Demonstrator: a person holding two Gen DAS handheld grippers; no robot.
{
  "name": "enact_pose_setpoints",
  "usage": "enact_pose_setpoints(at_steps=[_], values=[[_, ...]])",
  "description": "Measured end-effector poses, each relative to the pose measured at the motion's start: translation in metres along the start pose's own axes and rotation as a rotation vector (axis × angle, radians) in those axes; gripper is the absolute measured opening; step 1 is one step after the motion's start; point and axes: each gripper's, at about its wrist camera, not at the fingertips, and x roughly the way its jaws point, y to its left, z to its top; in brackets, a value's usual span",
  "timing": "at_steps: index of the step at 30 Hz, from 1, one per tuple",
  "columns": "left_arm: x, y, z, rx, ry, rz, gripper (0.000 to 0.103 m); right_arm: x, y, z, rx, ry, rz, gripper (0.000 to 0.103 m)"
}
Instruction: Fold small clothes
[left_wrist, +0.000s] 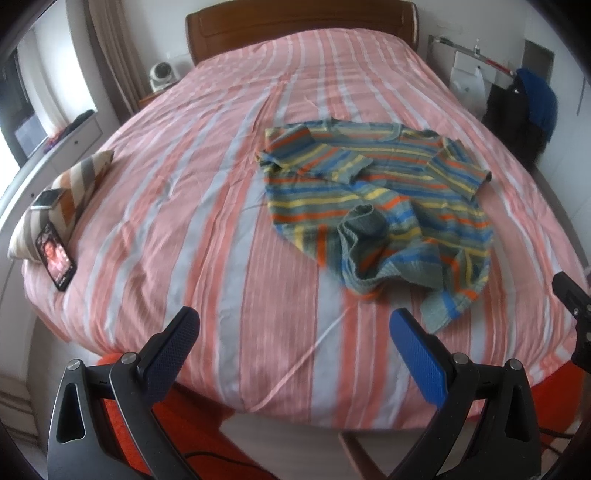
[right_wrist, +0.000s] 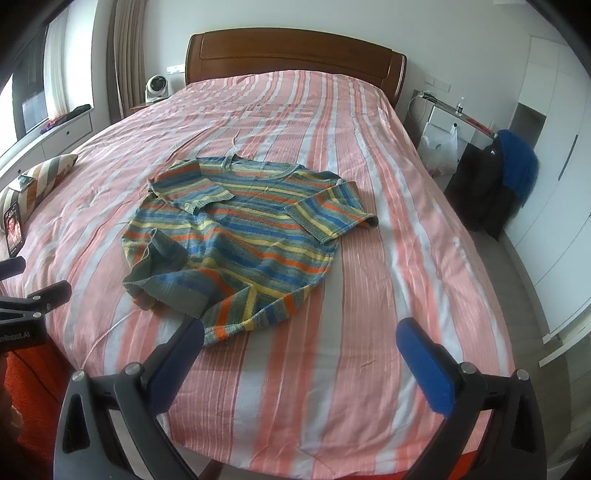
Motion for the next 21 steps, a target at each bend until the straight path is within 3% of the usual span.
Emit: enact_pose_setpoints(at_steps=[8, 14, 21], values=[[-0.0041, -0.0008, -0.0018, 0.008, -0.029, -0.033, 0.103, 0.0027, 0.0008, -0.0018, 0.008, -0.009, 0.036, 0.102], [-0.0024, -0.0004, -0.0032, 0.000, -0.023, -0.025, 0.103, 0.0005, 0.0002, -0.0033, 0.013, -0.012, 0.104, 0.102], [-0.0039, -0.0034, -0.0062, 0.023, -0.042, -0.009, 0.103, 0.0007, 0.0026, -0.0021, 0.023, -0.021, 0.121, 0.102]])
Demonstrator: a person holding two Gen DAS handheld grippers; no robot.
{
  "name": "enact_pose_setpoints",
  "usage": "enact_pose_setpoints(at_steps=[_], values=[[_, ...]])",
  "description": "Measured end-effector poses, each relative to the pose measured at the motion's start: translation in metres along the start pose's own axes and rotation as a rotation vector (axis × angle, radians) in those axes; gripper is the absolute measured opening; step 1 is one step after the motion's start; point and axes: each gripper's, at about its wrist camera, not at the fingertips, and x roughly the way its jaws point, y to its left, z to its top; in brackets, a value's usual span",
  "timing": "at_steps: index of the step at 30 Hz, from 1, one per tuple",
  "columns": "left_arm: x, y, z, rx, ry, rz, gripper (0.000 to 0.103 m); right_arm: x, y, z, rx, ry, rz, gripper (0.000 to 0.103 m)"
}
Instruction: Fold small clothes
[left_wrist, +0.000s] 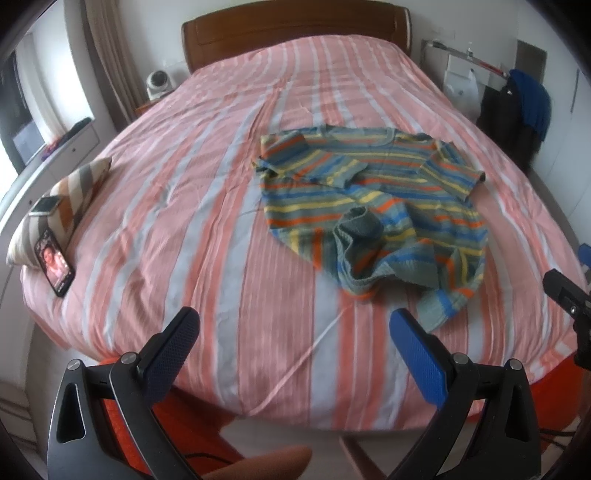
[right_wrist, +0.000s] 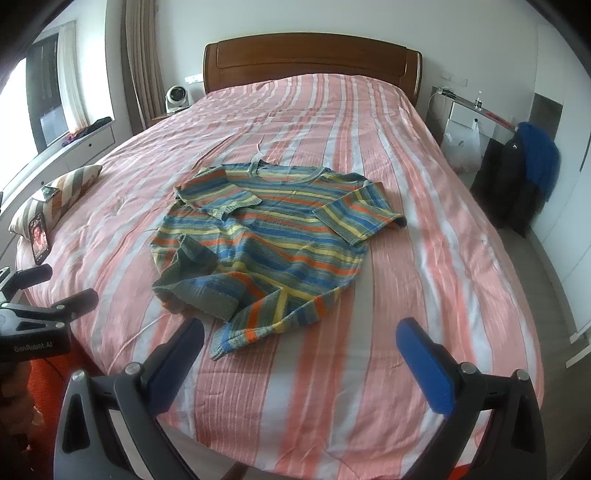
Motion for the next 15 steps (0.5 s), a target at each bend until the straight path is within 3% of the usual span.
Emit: enact_pose_setpoints(at_steps=[5, 9, 15], values=[[-0.013, -0.012, 0.000, 0.072, -0.082, 0.012, 0.103, 0.007, -0.008, -0.002, 0.069, 0.035, 0.057, 0.102], [-0.019, -0.017, 0.002, 0.091, -0.125, -0.033, 0.103, 0.007, -0.007, -0.006, 0.077, 0.025, 0.135, 0.102], [-0.014, -0.013, 0.005, 0.059, -0.085, -0.069, 0.103, -0.002, -0.005, -0.005, 0.046, -0.032, 0.138, 0.102]])
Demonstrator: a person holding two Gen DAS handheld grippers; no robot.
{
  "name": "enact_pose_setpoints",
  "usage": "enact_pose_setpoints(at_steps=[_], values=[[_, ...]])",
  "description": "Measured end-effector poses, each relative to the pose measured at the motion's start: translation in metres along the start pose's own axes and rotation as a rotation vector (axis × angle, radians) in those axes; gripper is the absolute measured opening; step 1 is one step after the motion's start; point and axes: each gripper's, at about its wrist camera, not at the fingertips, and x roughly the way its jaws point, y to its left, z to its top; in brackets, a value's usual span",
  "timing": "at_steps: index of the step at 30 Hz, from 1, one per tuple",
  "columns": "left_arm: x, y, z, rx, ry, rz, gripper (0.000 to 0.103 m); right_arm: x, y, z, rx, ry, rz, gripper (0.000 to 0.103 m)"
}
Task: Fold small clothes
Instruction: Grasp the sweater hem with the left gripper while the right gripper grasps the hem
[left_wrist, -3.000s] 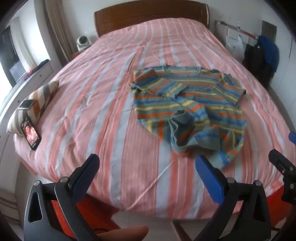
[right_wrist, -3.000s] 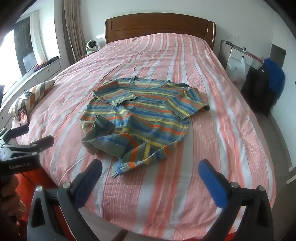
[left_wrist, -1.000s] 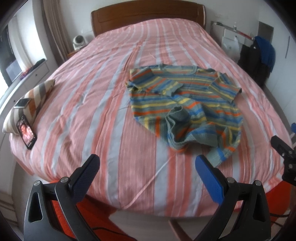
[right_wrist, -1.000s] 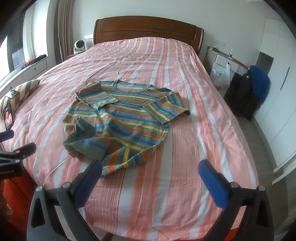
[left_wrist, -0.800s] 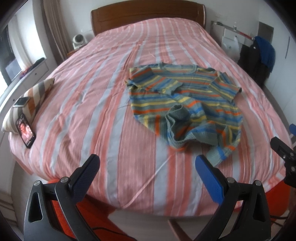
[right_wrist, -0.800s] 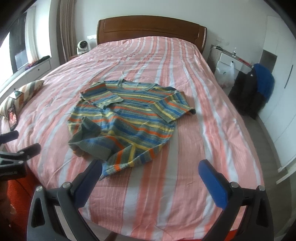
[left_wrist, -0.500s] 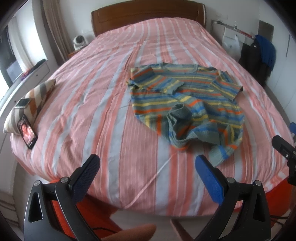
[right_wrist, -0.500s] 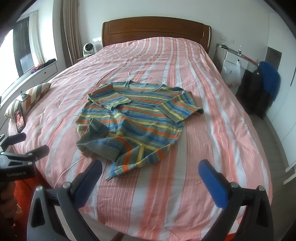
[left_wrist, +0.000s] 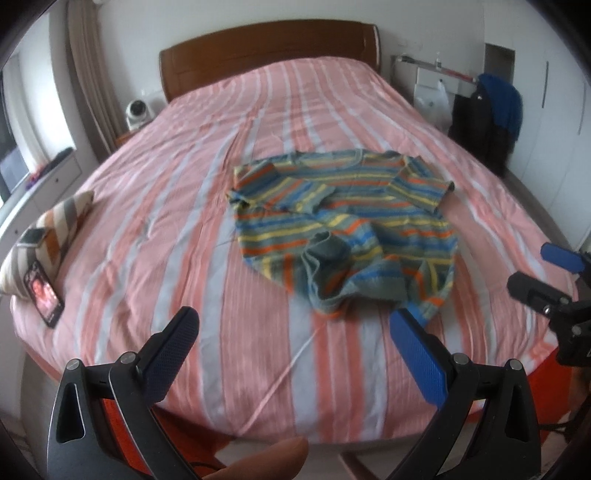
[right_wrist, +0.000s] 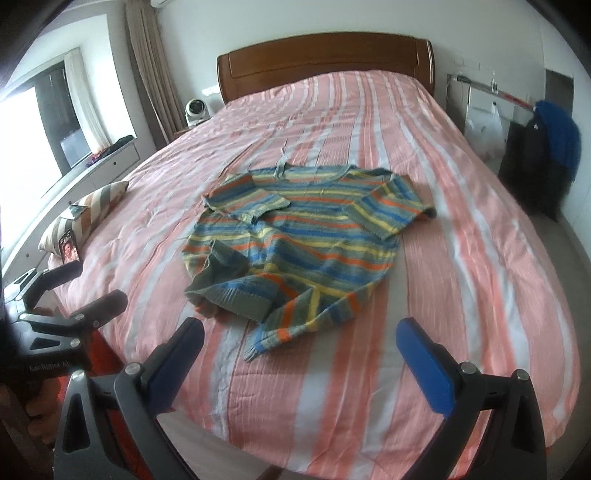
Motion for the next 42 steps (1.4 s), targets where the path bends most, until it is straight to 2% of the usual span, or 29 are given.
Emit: enact_pose_setpoints(at_steps=[3, 8, 12, 15, 18, 20, 22, 24, 25, 27, 30, 31, 32, 33, 34, 35, 36, 40, 42], values=[[0.003, 0.000, -0.002, 0.000, 0.009, 0.019, 0.103, 0.003, -0.002, 0.001, 0.006, 0.013, -0.016, 0.102], [0.004, 0.000, -0.004, 0.003, 0.017, 0.029, 0.103, 0.008, -0.006, 0.000, 0.035, 0.036, 0.017, 0.102], [0.009, 0.004, -0.005, -0.024, 0.045, 0.008, 0.103, 0.007, -0.007, 0.000, 0.043, 0.031, 0.026, 0.102], [0.015, 0.009, -0.006, -0.021, 0.069, 0.033, 0.103, 0.007, -0.008, 0.001, 0.054, 0.026, 0.051, 0.102], [0.019, 0.032, -0.008, -0.035, 0.073, 0.086, 0.103, -0.001, -0.016, 0.002, -0.030, -0.003, 0.143, 0.102], [0.026, 0.060, -0.010, -0.107, 0.083, 0.095, 0.103, -0.001, -0.030, -0.002, -0.104, -0.019, 0.125, 0.103], [0.037, 0.079, -0.011, -0.182, 0.113, 0.025, 0.102, 0.014, -0.049, -0.010, -0.114, 0.046, 0.142, 0.103], [0.050, 0.080, -0.007, -0.212, 0.134, -0.051, 0.102, 0.036, -0.073, -0.021, -0.021, 0.117, 0.194, 0.103], [0.061, 0.072, -0.001, -0.199, 0.147, -0.100, 0.102, 0.047, -0.081, -0.027, 0.045, 0.140, 0.226, 0.103], [0.077, 0.051, 0.011, -0.145, 0.154, -0.136, 0.102, 0.076, -0.082, -0.037, 0.186, 0.196, 0.326, 0.103], [0.115, 0.015, 0.035, -0.055, 0.165, -0.167, 0.102, 0.113, -0.056, -0.040, 0.262, 0.251, 0.473, 0.103], [0.130, 0.006, 0.041, -0.024, 0.170, -0.163, 0.098, 0.125, -0.044, -0.040, 0.258, 0.269, 0.498, 0.103], [0.146, -0.004, 0.046, 0.012, 0.180, -0.145, 0.090, 0.139, -0.031, -0.040, 0.244, 0.291, 0.498, 0.102], [0.156, -0.008, 0.048, 0.033, 0.195, -0.124, 0.051, 0.149, -0.022, -0.041, 0.229, 0.303, 0.479, 0.100], [0.167, -0.010, 0.047, 0.047, 0.226, -0.109, 0.003, 0.156, -0.015, -0.041, 0.201, 0.304, 0.448, 0.093], [0.171, -0.007, 0.043, 0.028, 0.258, -0.124, 0.008, 0.157, -0.010, -0.039, 0.156, 0.286, 0.412, 0.057], [0.165, 0.001, 0.039, -0.007, 0.249, -0.153, 0.001, 0.154, -0.009, -0.037, 0.131, 0.281, 0.393, 0.007], [0.097, 0.046, 0.004, -0.085, 0.194, -0.245, 0.001, 0.098, -0.049, -0.033, 0.177, 0.252, 0.437, 0.008], [0.062, 0.067, -0.023, -0.124, 0.206, -0.272, 0.001, 0.063, -0.073, -0.038, 0.170, 0.289, 0.441, 0.008]])
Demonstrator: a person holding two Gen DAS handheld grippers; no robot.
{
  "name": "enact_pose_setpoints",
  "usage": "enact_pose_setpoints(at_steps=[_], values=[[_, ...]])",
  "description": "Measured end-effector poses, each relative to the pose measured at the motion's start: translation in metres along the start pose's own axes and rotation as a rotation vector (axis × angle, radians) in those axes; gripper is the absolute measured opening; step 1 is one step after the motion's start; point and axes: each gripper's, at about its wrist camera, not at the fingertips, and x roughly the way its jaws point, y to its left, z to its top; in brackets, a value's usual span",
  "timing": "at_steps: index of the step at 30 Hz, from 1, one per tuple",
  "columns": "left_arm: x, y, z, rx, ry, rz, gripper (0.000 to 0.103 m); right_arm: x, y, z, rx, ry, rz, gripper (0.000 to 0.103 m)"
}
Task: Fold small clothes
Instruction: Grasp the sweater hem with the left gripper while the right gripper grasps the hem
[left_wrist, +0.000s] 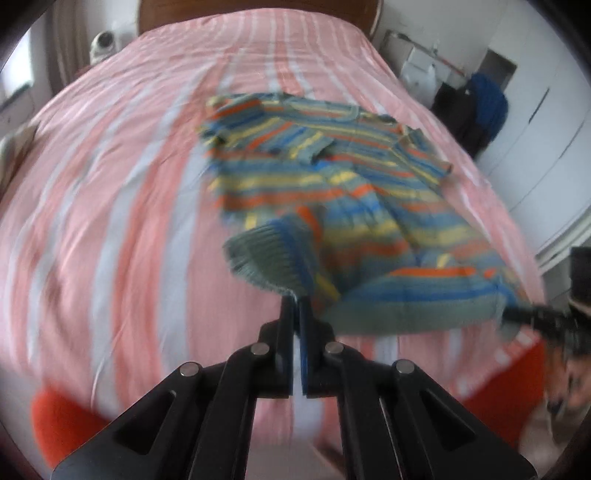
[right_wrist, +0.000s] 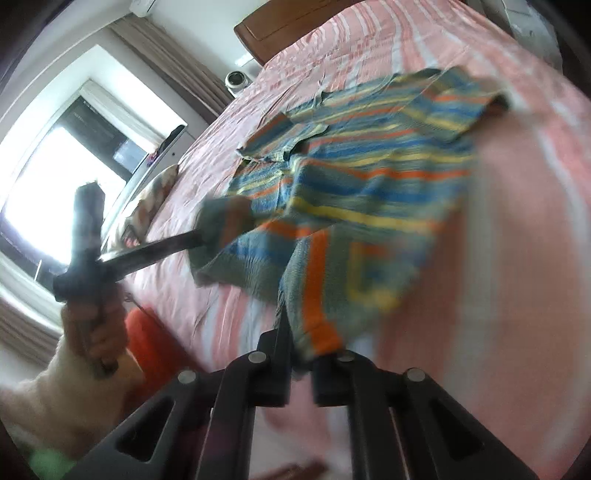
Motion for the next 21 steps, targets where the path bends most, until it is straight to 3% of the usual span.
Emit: enact_pose_setpoints(at_steps=[2, 5, 8, 10, 11, 13, 14, 15, 17, 18, 19, 20, 21], values=[[-0.013, 0.008, -0.034, -0.006, 0.060, -0.003, 0.001, -0.023, -0.011, -0.017, 0.020, 0.048, -0.023, 0.007], [-0.001, 0.011, -0.070, 0.041, 0.144, 0.095, 0.005, -0.024, -0.030, -0.035, 0.027, 0.102, -0.112, 0.005], [0.005, 0.026, -0.072, 0.011, 0.144, 0.124, 0.034, -0.007, -0.038, -0.038, 0.040, 0.122, -0.143, 0.005], [-0.006, 0.040, -0.060, -0.037, 0.052, 0.121, 0.075, 0.002, -0.043, -0.034, 0.037, 0.102, -0.165, 0.008], [-0.010, 0.045, -0.053, -0.053, 0.005, 0.122, 0.080, 0.003, -0.045, -0.033, 0.046, 0.094, -0.161, 0.010], [-0.005, 0.050, -0.040, -0.055, -0.044, 0.131, 0.085, 0.000, -0.051, -0.030, 0.081, 0.069, -0.118, 0.031], [0.004, 0.050, -0.035, -0.039, -0.038, 0.136, 0.085, -0.002, -0.055, -0.031, 0.097, 0.049, -0.098, 0.050], [0.015, 0.047, -0.030, -0.017, -0.024, 0.141, 0.084, -0.004, -0.059, -0.033, 0.105, 0.034, -0.085, 0.060], [0.044, 0.039, -0.023, 0.047, 0.032, 0.154, 0.062, 0.011, -0.064, -0.029, 0.115, 0.054, -0.069, 0.060], [0.059, 0.035, -0.023, 0.073, 0.082, 0.160, 0.006, 0.021, -0.068, -0.032, 0.110, 0.069, -0.068, 0.057], [0.064, 0.033, -0.023, 0.083, 0.112, 0.150, 0.003, 0.030, -0.068, -0.032, 0.091, 0.094, -0.077, 0.048], [0.059, 0.032, -0.024, 0.082, 0.102, 0.156, 0.003, 0.032, -0.066, -0.031, 0.080, 0.110, -0.092, 0.002], [0.047, 0.032, -0.025, 0.076, 0.098, 0.145, 0.002, 0.027, -0.067, -0.032, 0.086, 0.105, -0.094, 0.003]])
